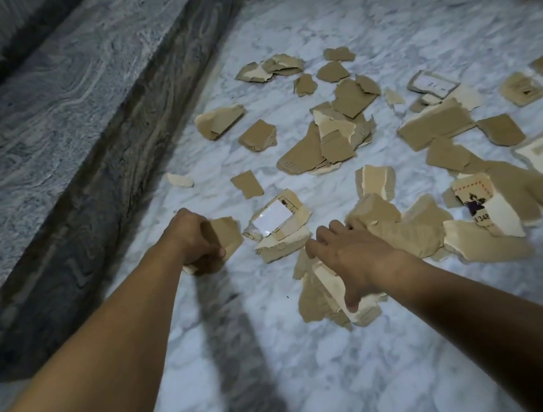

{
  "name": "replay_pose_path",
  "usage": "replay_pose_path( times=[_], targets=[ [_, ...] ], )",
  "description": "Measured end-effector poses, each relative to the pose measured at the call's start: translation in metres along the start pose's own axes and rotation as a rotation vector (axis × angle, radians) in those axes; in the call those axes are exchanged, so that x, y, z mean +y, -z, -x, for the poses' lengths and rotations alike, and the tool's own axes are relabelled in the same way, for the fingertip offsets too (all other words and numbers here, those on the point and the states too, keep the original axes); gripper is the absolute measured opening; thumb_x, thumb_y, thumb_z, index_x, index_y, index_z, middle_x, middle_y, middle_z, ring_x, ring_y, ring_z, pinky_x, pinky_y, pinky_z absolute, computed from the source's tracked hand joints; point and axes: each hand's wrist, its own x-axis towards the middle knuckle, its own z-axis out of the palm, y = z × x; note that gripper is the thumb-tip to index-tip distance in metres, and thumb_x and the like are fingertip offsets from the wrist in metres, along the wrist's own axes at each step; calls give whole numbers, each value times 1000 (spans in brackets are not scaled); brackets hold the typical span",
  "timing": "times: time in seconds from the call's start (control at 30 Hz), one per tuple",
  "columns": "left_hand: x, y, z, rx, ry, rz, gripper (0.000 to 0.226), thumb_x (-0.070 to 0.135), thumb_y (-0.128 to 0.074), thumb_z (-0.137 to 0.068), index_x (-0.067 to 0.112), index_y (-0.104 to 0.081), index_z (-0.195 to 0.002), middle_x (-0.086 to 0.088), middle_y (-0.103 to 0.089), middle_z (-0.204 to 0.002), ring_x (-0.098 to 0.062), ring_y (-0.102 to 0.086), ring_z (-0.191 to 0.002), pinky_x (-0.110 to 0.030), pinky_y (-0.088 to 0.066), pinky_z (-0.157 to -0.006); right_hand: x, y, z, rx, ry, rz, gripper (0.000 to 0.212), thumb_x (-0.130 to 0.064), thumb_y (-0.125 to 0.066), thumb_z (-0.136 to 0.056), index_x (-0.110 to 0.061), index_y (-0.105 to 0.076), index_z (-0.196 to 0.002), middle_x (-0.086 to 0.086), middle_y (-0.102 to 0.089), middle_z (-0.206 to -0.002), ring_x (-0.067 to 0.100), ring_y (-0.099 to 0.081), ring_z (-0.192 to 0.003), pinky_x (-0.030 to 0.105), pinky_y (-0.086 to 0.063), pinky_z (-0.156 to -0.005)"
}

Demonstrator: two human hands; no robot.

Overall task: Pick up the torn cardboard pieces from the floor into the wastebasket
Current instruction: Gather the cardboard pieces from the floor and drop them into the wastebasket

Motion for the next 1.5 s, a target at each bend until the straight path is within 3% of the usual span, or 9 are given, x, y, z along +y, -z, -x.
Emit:
replay_pose_path(
  times=[0.1, 0.23, 0.67, 0.9, 1.1, 1.27, 1.37, 1.43, 1.5],
  targets=[
    [1, -1, 6, 20, -72, -21, 59, 37, -90, -65, 14, -61, -112, -2, -42, -129, -27, -50, -117, -35, -44, -96, -1, 0, 2, 15, 19, 1, 113, -50, -92, -49, -26, -29, -140, -1, -42, -132, 25, -39, -118, 45, -35, -99],
    [4, -4, 9, 12, -38, -5, 47, 39, -86, -66, 28, -50, -95, -3, -58, -105, -28, -55, -100, -33, -43, -76, -1, 1, -4, -39, -20, 10, 130, -49, -92, -49, -24, -14, -151, 2, -45, -132, 27, -39, -123, 50, -32, -106],
    [34, 12, 23, -123, -149, 179, 49, 45, -89, -66, 19, -59, -95, 0, -62, -97, -24, -58, -93, -33, -44, -72, -10, 9, -14, -194, -20, 62, 86, -45, -93, -57, -21, -47, -126, -1, -59, -118, 27, -43, -120, 52, -30, -104],
    [97, -27, 13, -121, -178, 99, 101, 32, -95, -56, 29, -38, -138, -3, -36, -142, -33, -47, -125, -45, -48, -98, -7, 8, 9, -47, 16, 19, 73, -40, -87, -69, -23, -48, -128, -1, -67, -115, 28, -46, -123, 59, -12, -116],
    [102, -28, 13, -26, -166, -120, 55, 58, -83, -62, 26, -54, -96, 1, -59, -96, -23, -44, -101, -40, -34, -79, -1, 2, 21, 75, 26, -41, 57, -46, -82, -75, -23, -54, -119, -2, -66, -106, 25, -48, -119, 64, 5, -119],
    [88, -23, 15, -56, -169, 263, 50, 39, -82, -74, 27, -61, -118, -1, -70, -110, -26, -63, -102, -33, -50, -84, 9, 15, 35, 141, -188, -531, 47, -58, -80, -71, -38, -49, -101, -11, -58, -79, 13, -49, -102, 55, -6, -121],
    [94, -5, 23, 11, -194, 271, 48, 38, -78, -82, 22, -55, -120, 1, -62, -103, -23, -56, -94, -29, -42, -78, 18, 30, 46, 321, -363, -1047, 42, -47, -84, -74, -34, -51, -97, -6, -55, -65, 4, -49, -65, 22, -42, -85],
    [102, 9, 25, 33, -180, 354, 54, 39, -79, -81, 21, -53, -125, 3, -59, -105, -22, -54, -96, -28, -41, -80, 27, 44, 53, 437, -420, -1266, 35, -31, -83, -82, -24, -54, -102, -2, -52, -74, 2, -43, -51, 13, -35, -48],
    [110, 22, 26, 42, -184, 450, 56, 39, -80, -79, 23, -54, -127, 4, -64, -111, -22, -59, -102, -31, -46, -85, 39, 54, 56, 532, -462, -1329, 28, -22, -78, -88, -19, -56, -104, -7, -56, -95, 2, -52, -66, 11, -36, -45]
  ],
)
